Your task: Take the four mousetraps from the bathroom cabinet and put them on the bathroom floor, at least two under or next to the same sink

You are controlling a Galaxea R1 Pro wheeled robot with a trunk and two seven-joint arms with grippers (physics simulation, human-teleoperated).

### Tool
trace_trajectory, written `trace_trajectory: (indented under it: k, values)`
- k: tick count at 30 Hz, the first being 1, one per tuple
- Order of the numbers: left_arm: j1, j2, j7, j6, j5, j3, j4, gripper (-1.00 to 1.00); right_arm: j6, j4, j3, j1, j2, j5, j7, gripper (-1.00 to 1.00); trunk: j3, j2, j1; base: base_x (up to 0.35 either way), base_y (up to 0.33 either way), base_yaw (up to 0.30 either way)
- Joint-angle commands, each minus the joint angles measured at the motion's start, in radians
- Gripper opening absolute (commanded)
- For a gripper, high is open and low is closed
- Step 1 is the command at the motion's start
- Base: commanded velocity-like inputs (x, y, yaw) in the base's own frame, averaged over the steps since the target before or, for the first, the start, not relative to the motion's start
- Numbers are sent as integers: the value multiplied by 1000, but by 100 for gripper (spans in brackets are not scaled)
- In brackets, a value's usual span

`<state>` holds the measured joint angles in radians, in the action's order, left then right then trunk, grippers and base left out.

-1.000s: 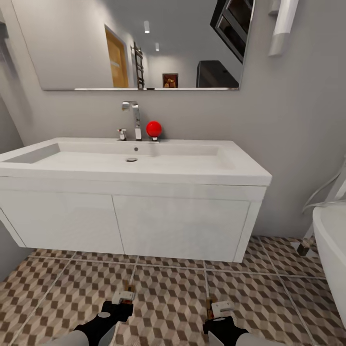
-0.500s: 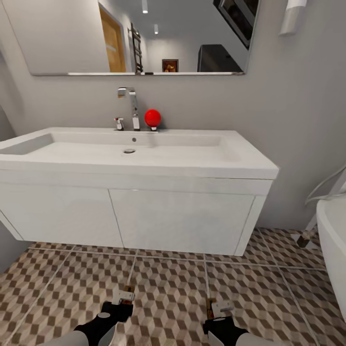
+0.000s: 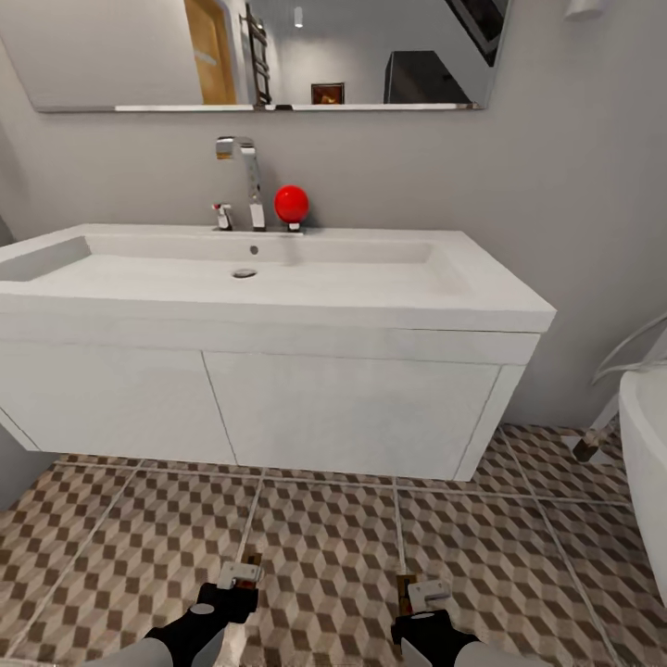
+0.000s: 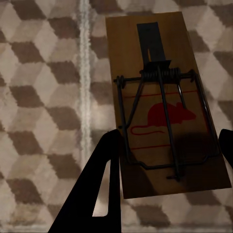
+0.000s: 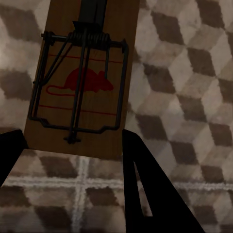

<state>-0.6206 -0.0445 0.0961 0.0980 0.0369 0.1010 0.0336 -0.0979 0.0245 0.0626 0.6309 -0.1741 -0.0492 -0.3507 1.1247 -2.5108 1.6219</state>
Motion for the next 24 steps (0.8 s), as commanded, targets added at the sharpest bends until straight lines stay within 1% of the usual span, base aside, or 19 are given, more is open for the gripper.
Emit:
trace_trajectory:
  k: [1,18,24]
  values:
    - [-1,0,10,3,6,8,-1,-100,-5,2,7,1,0,-1,-2,-100,5,-1,0,0,0,0]
    - [-1,-1,11,3,7,9,-1,-100,-5,2,7,1,0,-1,-2,-100,71,-5,8,0,0,0]
    - [-1,-2,11,3,8,9,-1,-100,-5,2,7,1,0,-1,-2,-100,71,-5,8,0,0,0]
